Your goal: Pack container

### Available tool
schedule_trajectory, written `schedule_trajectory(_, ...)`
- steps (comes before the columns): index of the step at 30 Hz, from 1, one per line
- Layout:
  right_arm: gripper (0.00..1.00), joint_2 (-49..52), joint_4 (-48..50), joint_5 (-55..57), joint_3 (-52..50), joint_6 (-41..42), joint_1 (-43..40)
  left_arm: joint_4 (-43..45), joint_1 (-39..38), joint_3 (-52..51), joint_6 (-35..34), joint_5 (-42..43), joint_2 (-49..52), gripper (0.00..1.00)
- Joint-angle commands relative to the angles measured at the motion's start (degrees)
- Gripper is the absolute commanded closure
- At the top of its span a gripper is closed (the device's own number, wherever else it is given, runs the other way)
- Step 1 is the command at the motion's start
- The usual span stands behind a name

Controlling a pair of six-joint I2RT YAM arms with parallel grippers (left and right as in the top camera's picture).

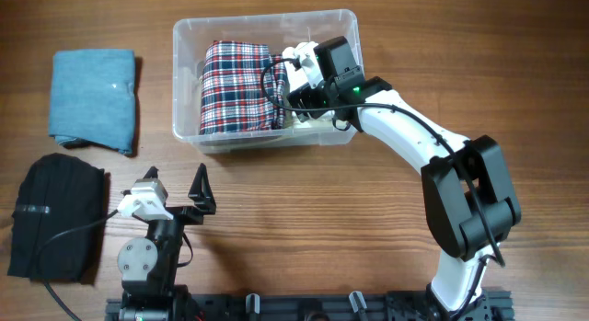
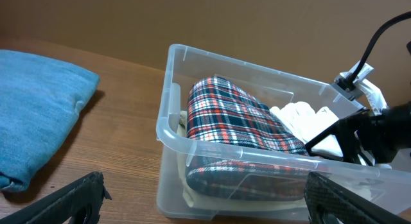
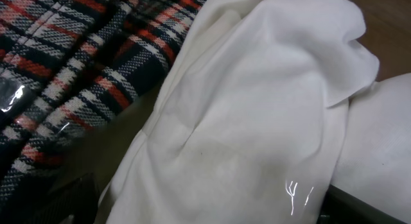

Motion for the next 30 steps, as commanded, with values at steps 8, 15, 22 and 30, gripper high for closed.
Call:
schedule_trajectory(8,0.0,-0.22,-6.45,-0.02,5.75,2.95,-1.01,0.0,0.48,-0.39,0.52,-0.55,-0.35,0.0)
schedule_trajectory(15,0.0,-10.88,-17.2,-3.72,19.15,11.13,-1.2,-0.02,0.48,-0.39,0.52,-0.55,-0.35,0.0)
schedule_trajectory(22,0.0,-23.5,-19.45,4.87,19.15,25.83,-13.29,0.0,0.48,-0.39,0.52,-0.55,-0.35,0.0)
schedule_trajectory(30,0.0,-23.96,-26.58,5.2,19.12,25.31,-26.01,0.0,0.48,-0.39,0.52,-0.55,-0.35,0.0)
